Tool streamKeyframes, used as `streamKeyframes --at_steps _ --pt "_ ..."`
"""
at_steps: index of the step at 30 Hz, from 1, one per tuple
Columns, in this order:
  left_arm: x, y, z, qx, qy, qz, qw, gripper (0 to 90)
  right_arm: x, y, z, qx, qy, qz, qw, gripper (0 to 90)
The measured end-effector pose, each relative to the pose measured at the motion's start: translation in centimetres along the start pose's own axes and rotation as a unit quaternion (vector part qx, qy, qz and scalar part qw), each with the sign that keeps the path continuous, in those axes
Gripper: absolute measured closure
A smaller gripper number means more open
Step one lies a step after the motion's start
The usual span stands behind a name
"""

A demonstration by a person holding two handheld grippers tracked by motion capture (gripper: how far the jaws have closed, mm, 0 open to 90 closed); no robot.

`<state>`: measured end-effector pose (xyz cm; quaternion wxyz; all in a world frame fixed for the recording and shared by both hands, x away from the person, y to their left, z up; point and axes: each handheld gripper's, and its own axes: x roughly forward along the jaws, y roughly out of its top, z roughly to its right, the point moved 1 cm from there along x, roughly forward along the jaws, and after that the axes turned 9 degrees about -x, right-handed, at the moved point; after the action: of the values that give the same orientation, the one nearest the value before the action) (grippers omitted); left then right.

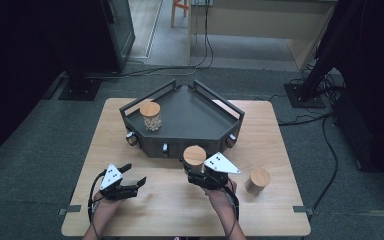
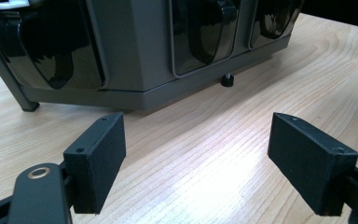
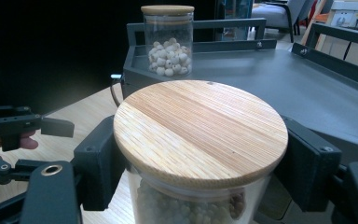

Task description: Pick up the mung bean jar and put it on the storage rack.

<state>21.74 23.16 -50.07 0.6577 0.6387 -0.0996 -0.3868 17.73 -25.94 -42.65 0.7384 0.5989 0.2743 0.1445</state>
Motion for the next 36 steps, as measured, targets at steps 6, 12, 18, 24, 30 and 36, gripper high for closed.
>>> streamKeyframes --at_steps 6,12,18,24,30,36 --pt "0.1 0.1 0.0 0.001 -0.003 -0.002 1.0 18.7 0.2 0.3 0.1 -0.002 0.001 0.001 1.0 24.9" --pt "0.2 0.1 0.0 0.003 -0.007 -0.009 0.9999 18.7 0.3 0.5 0.2 -0.001 0.001 0.0 1.0 24.9" --pt "0.3 0.2 0.0 0.003 -0.007 -0.011 0.9999 18.7 0.6 1.0 0.5 -0.004 0.003 0.002 1.0 24.9" --pt "0.3 0.2 0.0 0.005 -0.007 -0.013 0.9999 18.7 0.8 1.6 0.7 -0.006 0.003 0.001 1.0 24.9" --pt "0.3 0.2 0.0 0.004 -0.009 -0.013 0.9999 18.7 1.1 2.3 1.0 -0.005 0.002 0.003 1.0 24.9" --pt "0.4 0.2 0.0 0.005 -0.01 -0.013 0.9998 18.7 1.4 3.0 1.0 -0.015 0.001 0.006 0.9999 24.9"
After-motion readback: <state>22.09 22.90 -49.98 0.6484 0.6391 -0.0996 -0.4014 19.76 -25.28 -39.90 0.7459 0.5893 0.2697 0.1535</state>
